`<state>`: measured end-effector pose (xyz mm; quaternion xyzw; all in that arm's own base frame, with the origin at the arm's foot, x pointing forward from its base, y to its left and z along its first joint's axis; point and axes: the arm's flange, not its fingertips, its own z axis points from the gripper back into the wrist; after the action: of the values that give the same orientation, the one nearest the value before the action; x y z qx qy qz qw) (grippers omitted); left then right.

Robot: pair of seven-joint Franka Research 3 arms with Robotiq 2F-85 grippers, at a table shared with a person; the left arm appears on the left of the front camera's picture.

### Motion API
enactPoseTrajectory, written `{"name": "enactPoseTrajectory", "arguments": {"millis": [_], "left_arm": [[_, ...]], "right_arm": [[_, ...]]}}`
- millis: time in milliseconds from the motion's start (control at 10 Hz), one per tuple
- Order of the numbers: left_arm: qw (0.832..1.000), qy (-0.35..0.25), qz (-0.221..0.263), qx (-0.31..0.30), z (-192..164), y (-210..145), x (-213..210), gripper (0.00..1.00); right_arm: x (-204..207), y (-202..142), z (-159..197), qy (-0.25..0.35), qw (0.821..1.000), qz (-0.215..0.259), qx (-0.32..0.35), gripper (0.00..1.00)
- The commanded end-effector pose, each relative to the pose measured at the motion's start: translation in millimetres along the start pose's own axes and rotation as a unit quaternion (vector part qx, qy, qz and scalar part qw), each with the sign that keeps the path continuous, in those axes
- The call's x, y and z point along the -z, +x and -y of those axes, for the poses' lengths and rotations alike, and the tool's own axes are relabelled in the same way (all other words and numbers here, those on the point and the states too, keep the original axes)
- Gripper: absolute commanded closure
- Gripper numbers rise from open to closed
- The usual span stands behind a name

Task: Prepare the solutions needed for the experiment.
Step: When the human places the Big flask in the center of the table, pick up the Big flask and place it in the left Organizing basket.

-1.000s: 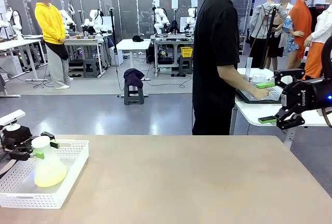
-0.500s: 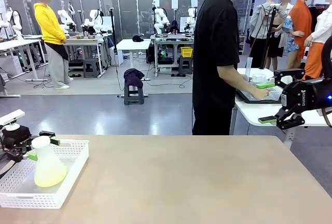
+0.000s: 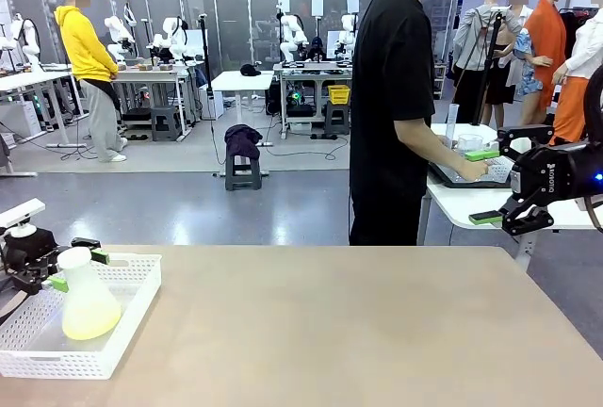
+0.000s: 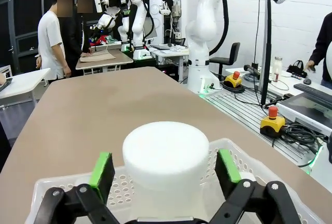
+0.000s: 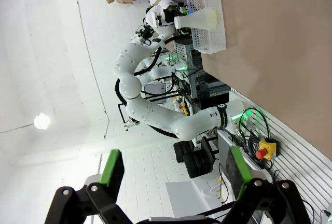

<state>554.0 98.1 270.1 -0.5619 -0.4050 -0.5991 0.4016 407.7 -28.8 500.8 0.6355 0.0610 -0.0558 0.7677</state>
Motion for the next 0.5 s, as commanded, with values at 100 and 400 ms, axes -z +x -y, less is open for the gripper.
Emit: {"name": "enactPoseTrajectory", "arguments": {"millis": [100, 400], "left_arm": [[1.000, 0.000, -0.007, -0.001, -2.6, 2.9, -4.1, 0.00], [0.999, 0.013, -0.037, 0.001, -8.5, 7.9, -19.9, 0.00]], "right_arm": [[0.3, -1.1, -0.9, -0.001, 1.000, 0.004, -0.003, 0.00], [0.3, -1.1, -0.9, -0.001, 1.000, 0.004, -0.003, 0.00]]}}
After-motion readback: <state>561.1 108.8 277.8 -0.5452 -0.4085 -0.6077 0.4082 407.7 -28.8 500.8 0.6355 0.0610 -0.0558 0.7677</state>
